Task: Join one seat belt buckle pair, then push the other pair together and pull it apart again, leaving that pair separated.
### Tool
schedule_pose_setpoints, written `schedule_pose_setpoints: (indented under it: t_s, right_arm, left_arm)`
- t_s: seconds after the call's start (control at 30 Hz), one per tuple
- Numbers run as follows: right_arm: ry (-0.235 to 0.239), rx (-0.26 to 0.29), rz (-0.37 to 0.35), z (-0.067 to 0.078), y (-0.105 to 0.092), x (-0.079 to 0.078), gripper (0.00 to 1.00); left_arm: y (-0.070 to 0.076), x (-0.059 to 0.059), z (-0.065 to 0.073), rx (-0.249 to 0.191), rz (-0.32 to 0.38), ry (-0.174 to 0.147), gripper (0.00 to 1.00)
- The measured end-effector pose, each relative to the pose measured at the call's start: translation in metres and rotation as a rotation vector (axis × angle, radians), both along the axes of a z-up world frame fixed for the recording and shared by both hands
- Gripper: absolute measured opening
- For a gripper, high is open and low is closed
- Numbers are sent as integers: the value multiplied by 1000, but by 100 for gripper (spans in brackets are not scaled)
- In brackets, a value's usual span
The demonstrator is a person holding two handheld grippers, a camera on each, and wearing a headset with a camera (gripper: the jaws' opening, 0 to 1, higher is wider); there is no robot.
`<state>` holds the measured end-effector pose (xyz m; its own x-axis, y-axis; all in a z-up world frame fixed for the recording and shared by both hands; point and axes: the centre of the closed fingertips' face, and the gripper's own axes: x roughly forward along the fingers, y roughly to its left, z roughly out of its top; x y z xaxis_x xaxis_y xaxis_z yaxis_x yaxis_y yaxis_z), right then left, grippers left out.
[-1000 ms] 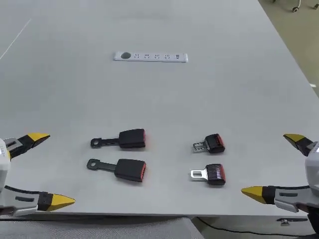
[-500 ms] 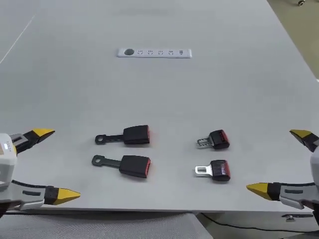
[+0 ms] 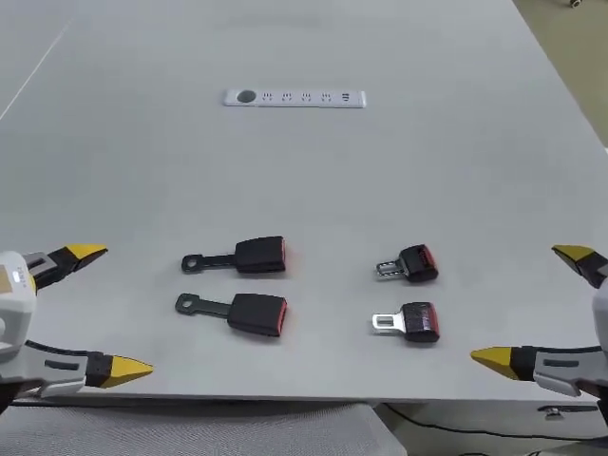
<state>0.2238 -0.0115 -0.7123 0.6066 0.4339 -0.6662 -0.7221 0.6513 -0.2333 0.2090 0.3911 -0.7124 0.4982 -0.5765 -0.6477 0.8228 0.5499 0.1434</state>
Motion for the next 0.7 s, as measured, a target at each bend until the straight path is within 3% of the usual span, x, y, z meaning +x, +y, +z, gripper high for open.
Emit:
schedule_pose_setpoints:
  t_s: [0.27,0.4,0.7]
  right_arm:
    - [4,4,4,0,2,0,99]
    - [33,1,14,-2,5,-3,92]
    - [38,5,40,-2,10,-4,90]
  left_arm:
    - [-2,0,-1,5,-3,1,95]
    - [-1,1,-3,32,1,6,90]
    - [-4,3,-4,57,-14,20,86]
